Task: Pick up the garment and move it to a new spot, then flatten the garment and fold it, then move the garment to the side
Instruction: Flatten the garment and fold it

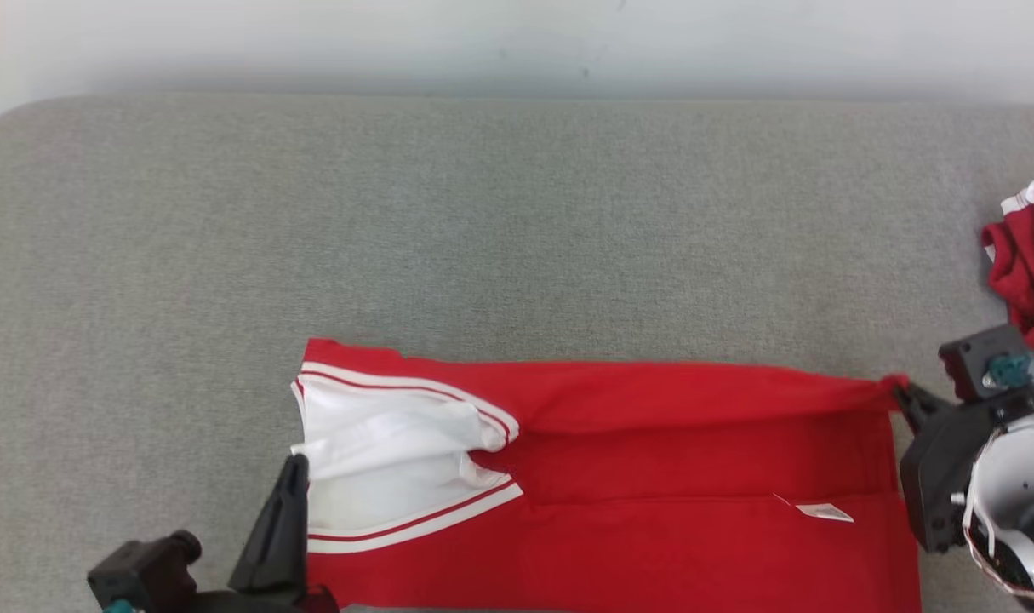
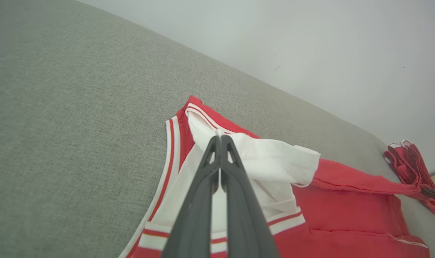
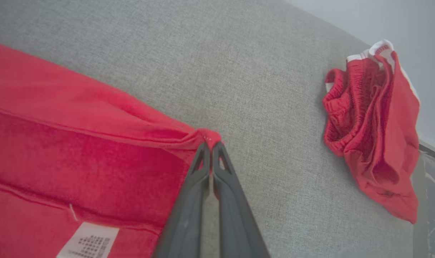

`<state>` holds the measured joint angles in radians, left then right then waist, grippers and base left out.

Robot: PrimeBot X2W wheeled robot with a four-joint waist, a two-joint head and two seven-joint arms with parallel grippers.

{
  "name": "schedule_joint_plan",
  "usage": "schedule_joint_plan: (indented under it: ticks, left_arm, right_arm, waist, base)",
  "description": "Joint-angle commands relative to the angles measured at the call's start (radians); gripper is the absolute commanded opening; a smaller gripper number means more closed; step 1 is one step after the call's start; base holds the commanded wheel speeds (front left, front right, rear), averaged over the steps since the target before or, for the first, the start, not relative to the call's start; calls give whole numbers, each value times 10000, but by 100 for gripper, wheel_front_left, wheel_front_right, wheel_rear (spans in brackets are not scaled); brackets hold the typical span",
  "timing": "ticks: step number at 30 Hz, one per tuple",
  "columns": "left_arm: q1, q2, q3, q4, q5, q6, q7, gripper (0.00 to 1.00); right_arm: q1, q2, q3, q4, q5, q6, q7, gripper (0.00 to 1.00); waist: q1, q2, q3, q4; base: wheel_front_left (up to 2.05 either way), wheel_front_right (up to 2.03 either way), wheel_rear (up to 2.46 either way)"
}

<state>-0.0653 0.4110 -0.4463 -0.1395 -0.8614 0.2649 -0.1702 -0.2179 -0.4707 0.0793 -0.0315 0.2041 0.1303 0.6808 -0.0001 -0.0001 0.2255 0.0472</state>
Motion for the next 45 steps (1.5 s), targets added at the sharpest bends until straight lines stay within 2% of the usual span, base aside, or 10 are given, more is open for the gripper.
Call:
schedule_joint_plan:
  ticks: [1, 29, 31, 33, 34, 35, 38, 39, 40, 45]
  left_arm:
    - [210, -38, -38, -89, -45, 7, 0, 0]
    - [1190, -119, -497, 1099, -824, -54, 675, 0]
    - [1240, -59, -587, 1194, -778, -4, 817, 0]
    - [1256, -44, -618, 1221, -781, 19, 869, 0]
    - [1262, -39, -628, 1237, -783, 23, 877, 0]
    - [1265, -33, -632, 1259, -780, 30, 879, 0]
    - [1272, 18, -698, 1337, -704, 61, 930, 0]
    - [1253, 42, -711, 1357, -625, 83, 891, 19]
    - [1237, 54, -741, 1387, -585, 105, 887, 100]
    - [1262, 198, -754, 1548, -349, 298, 829, 100]
  right_arm:
    - [287, -98, 19, -134, 172, 1, 175, 0]
    - [1302, -1146, 653, -851, 489, 1, 1839, 0]
    - [1384, -1095, 738, -810, 491, 1, 1866, 21]
    - [1403, -1059, 778, -786, 505, 1, 1860, 23]
    - [1415, -1024, 799, -752, 509, 1, 1851, 45]
    - [1396, -910, 695, -694, 529, 1, 1827, 100]
    - [1503, -680, 553, -659, 495, 1, 1741, 100]
    - [1531, -606, 481, -674, 517, 1, 1698, 100]
    - [1551, -531, 410, -706, 516, 1, 1657, 100]
    - [1743, 122, -314, -1128, 632, 1, 1241, 100]
  waist:
    - [1, 1, -147, 134]
    - [1, 1, -317, 143]
    - [1, 1, -343, 126]
    - [1, 1, -349, 119]
    - [1, 1, -353, 116]
    - [1, 1, -357, 117]
    - [1, 1, -393, 129]
    - [1, 1, -411, 132]
    - [1, 1, -430, 133]
    - [1, 1, -579, 160]
  base:
    - [0, 0, 0]
    - [0, 0, 0]
    - [0, 0, 0]
    - [0, 0, 0]
    - [0, 0, 0]
    - [0, 0, 0]
    - [0, 0, 0]
    - [0, 0, 0]
    - [0, 0, 0]
    - [0, 0, 0]
